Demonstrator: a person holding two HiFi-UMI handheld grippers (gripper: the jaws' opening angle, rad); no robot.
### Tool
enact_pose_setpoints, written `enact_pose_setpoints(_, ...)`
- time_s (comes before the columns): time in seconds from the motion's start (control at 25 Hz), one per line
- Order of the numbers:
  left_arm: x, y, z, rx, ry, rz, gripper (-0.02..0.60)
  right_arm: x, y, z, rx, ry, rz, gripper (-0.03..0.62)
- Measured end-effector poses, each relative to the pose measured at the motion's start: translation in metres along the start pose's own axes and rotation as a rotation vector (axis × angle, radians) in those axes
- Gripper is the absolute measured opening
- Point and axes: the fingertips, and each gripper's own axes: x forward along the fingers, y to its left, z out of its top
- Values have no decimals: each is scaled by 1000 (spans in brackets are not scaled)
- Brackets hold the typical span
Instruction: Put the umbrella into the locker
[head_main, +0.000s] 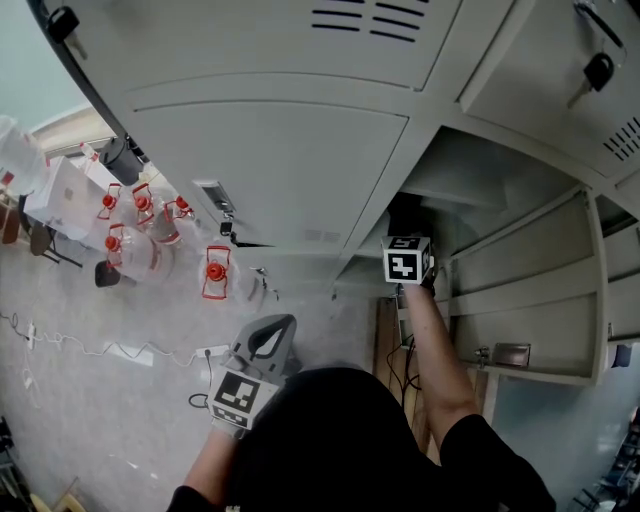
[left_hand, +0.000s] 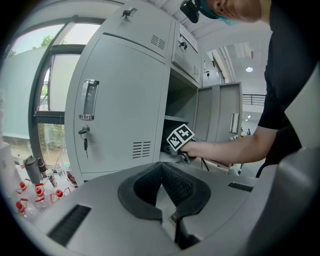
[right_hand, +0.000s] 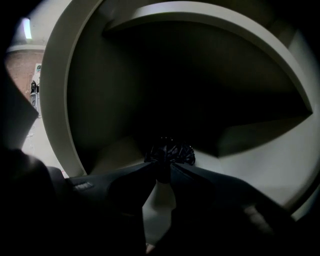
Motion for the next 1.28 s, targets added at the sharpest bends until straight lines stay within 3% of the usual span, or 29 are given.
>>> enact_pose_setpoints(0.56,23,-16,2,17,-5,-149,12,-62,5,-19,126,-40,38,101)
enact_pose_setpoints(1.28,65,-68,17,65,-9,-395,12,-201,12,-44,282,-134,34,101)
